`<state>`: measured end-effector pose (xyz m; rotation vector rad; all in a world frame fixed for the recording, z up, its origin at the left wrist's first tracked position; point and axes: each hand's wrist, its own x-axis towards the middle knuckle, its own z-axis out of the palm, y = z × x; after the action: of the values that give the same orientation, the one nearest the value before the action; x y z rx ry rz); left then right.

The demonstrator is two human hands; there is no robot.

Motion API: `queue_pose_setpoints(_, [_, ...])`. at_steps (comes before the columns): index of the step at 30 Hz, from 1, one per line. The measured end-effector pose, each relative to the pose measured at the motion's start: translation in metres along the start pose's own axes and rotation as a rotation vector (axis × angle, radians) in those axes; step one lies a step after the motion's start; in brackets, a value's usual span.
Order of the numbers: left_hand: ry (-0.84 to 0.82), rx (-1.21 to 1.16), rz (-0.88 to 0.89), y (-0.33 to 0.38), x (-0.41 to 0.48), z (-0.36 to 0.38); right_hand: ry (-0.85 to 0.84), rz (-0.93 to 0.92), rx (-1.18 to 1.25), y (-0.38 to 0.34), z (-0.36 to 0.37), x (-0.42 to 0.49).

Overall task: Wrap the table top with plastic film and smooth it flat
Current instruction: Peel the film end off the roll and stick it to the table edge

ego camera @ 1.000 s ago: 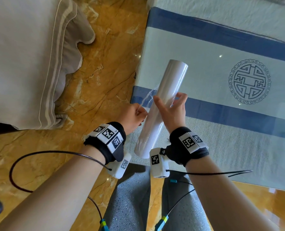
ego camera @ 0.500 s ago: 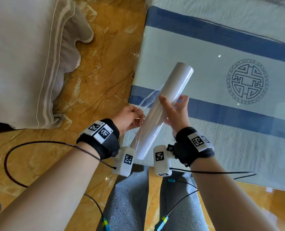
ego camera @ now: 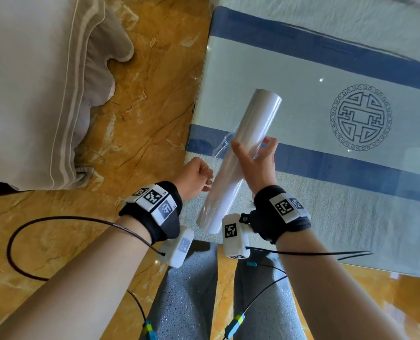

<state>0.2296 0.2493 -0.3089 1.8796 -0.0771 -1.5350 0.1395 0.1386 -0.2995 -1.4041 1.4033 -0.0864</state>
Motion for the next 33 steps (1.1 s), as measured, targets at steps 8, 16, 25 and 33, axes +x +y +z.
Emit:
queue_pose_setpoints(8, [0.004,-0.344,-0.209,-0.005,-0.001,-0.011,-0.042,0.09,0.16,0.003,-0.001,-0.004])
queue_pose_setpoints(16, [-0.096,-0.333,-0.251,-0.006,-0.003,-0.021,-0.092,0.053,0.163,-0.002,-0.004,-0.005])
queue_pose_setpoints(25, [-0.061,-0.268,-0.097,-0.014,-0.001,-0.005,0.003,-0.098,0.005,-0.012,0.008,-0.007])
queue_pose_setpoints(33, [-0.17,-0.154,0.103,-0.026,-0.002,-0.013,0.046,-0.082,0.065,-0.012,0.006,-0.003])
